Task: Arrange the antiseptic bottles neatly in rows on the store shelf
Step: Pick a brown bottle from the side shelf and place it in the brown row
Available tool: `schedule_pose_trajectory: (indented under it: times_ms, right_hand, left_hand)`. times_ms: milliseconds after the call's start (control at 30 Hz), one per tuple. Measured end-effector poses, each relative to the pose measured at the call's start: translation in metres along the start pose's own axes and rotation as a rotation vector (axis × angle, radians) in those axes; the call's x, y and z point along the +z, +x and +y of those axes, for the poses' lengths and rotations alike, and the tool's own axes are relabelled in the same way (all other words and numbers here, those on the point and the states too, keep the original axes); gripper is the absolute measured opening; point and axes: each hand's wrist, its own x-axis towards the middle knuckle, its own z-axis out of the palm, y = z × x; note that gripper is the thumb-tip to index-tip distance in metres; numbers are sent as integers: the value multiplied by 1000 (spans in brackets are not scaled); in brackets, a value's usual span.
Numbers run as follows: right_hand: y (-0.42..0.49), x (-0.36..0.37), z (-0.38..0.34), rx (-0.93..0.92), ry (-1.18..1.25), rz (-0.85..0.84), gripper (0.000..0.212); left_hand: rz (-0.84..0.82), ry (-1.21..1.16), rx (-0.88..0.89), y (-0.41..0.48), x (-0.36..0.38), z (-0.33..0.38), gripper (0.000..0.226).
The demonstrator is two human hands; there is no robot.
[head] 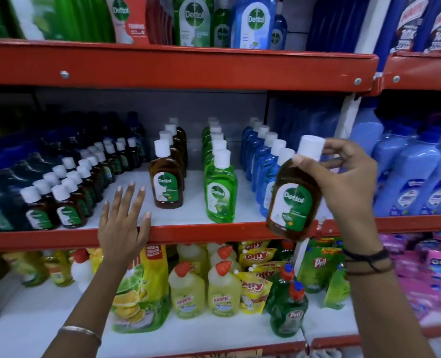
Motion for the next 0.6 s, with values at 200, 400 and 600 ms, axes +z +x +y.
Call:
schedule_pose_trajectory:
  times_ms: [200, 400, 600]
  right_hand:
    - [-32, 100, -23, 15, 87, -176, 30]
    - [-50, 182, -27, 42, 50, -233, 33]
    - [-59, 224, -10, 97, -26, -269, 39]
  left_hand:
    - [27, 29, 37, -1, -1, -23, 52]
    - [91, 46, 67, -1, 6, -26, 52]
    - [147, 64, 101, -1, 12, -29, 51]
